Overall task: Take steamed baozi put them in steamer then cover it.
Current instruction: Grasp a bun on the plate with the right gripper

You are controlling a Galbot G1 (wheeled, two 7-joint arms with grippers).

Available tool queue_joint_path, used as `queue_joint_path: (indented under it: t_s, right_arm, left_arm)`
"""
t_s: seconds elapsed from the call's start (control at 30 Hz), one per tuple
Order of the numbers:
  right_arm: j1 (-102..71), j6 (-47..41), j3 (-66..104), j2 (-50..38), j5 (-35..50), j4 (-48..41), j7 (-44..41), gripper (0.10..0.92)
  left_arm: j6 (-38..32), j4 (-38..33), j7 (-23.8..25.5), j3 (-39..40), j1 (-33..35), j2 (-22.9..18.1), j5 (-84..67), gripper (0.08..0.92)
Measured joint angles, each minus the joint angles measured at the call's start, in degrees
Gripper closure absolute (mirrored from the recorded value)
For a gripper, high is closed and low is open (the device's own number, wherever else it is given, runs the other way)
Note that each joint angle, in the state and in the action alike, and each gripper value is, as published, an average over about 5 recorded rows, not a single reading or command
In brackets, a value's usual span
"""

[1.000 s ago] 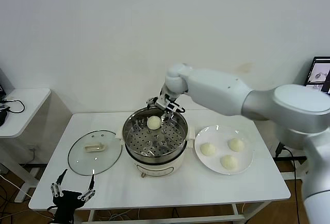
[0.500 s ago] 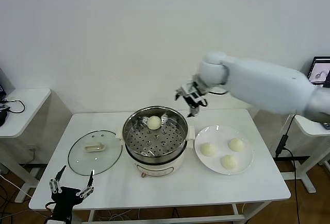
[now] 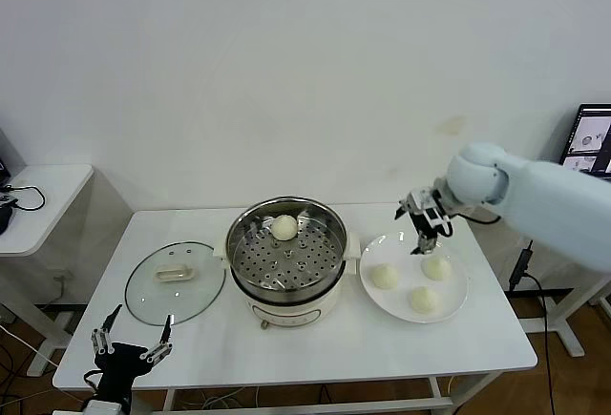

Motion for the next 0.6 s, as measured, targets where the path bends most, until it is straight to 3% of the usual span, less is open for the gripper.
queue_joint_path:
  t_s: [0.6]
  right_arm:
    - [-14.5, 1.1, 8.8, 9.4, -6.7, -12.2, 1.1, 0.203]
  left_arm:
    - [0.4, 1.4, 0.4, -1.1, -0.2, 0.0, 0.2, 0.177]
